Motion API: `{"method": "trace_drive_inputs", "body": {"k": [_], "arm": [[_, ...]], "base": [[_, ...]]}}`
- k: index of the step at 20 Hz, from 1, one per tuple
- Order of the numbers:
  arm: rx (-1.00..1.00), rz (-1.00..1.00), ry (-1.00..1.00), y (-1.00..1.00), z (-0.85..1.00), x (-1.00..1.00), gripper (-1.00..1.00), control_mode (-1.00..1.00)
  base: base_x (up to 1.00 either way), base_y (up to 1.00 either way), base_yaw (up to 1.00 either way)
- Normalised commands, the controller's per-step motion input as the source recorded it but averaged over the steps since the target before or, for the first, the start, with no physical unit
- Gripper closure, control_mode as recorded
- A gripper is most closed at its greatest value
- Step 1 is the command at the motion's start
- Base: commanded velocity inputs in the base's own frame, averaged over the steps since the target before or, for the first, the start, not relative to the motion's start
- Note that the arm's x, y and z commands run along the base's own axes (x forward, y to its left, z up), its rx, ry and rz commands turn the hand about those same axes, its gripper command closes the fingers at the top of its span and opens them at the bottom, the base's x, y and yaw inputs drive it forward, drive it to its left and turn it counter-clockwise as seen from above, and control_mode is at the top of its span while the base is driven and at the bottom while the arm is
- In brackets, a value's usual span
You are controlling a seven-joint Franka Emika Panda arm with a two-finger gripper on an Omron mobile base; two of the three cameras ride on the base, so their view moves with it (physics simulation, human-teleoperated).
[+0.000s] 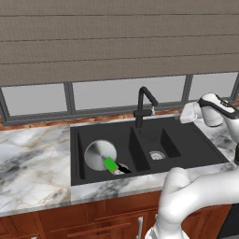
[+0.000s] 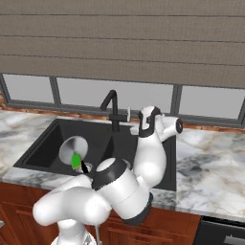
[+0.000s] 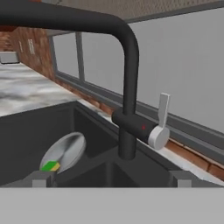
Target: Pick the pan and sponge and place them into the sink. Then turn on the water.
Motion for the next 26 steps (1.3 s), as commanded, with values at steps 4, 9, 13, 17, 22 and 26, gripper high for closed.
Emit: {"method": "trace_drive_inputs", "body": {"k": [4, 9, 13, 17, 22, 26], "arm": [[0.04, 0.0, 0.0, 0.07, 0.0, 0.12, -1.0, -1.0], [0.04, -0.01, 0.0, 0.18, 0.0, 0.08, -1.0, -1.0], [0.05, -0.03, 0.0, 0.29, 0.0, 0.08, -1.0, -1.0], [0.08, -0.02, 0.0, 0.26, 0.0, 0.09, -1.0, -1.0], [0.1, 0.0, 0.0, 0.21, 0.0, 0.12, -1.0, -1.0], [0.09, 0.0, 0.0, 0.18, 0.0, 0.2, -1.0, -1.0]], "base": [[0.0, 0.0, 0.0], [0.0, 0.0, 0.0], [0.0, 0.0, 0.0], [0.0, 0.0, 0.0], [0.0, 0.0, 0.0], [0.0, 0.0, 0.0]]}}
